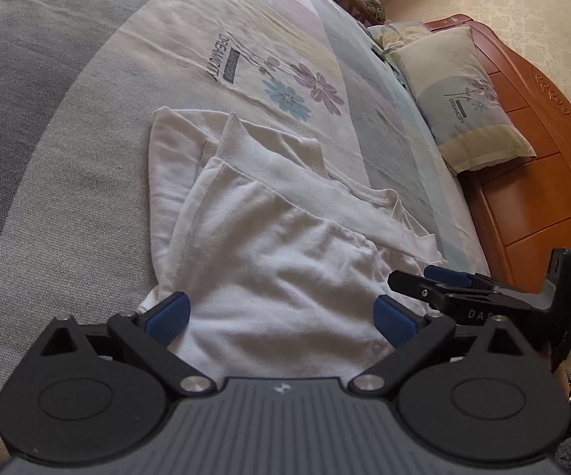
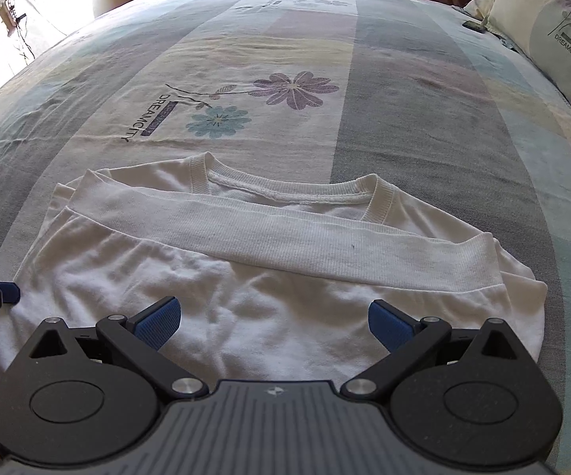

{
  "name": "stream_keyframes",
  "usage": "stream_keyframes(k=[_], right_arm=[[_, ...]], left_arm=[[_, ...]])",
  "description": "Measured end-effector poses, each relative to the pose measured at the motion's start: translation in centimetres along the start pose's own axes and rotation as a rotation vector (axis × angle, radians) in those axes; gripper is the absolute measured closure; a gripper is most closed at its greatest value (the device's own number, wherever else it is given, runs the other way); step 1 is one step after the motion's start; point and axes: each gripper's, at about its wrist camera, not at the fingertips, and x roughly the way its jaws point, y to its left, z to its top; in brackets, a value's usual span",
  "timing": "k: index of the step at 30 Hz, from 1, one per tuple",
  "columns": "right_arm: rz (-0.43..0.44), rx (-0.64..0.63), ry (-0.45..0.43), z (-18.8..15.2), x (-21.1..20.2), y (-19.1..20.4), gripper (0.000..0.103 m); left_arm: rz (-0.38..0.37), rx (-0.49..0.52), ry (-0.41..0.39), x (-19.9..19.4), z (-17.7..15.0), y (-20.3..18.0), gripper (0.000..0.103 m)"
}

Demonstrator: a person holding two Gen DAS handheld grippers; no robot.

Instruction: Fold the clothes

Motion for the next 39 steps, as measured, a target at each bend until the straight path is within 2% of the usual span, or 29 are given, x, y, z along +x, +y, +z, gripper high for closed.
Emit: stream_keyframes(k=[8, 13, 21, 28, 34, 39], right_arm=[[0.044, 0.03, 0.022, -0.2, 0.6, 0.2, 0.0], [0.07, 0.037, 0.017, 0.2, 0.5, 0.6, 0.0], [0.213, 0.073, 0.064, 0.7, 0.4, 1.7, 0.0], [0.277, 0.069, 0.121, 0.3, 1.0, 3.9, 0.0], [0.284, 0.103, 0.125, 0.3, 1.0, 3.7, 0.0], [0.302, 0.156, 0.113, 0.4, 0.6, 3.0, 0.0]], left_arm=[[0.098, 0.118, -0.033, -1.0, 1.8, -1.4, 0.004], [0.11, 0.132, -0.052, -1.6, 2.4, -1.2, 0.004], [0.143, 0.113, -0.058, -1.9, 3.0, 0.0, 0.004], [0.115, 0.001, -0.037, -2.1, 2.9, 2.8, 0.004], [-0.038, -0.085, 0.025, -0.9, 2.9, 4.6, 0.004], [-0.115, -0.11, 0.066, 0.8, 3.9, 5.3, 0.003]])
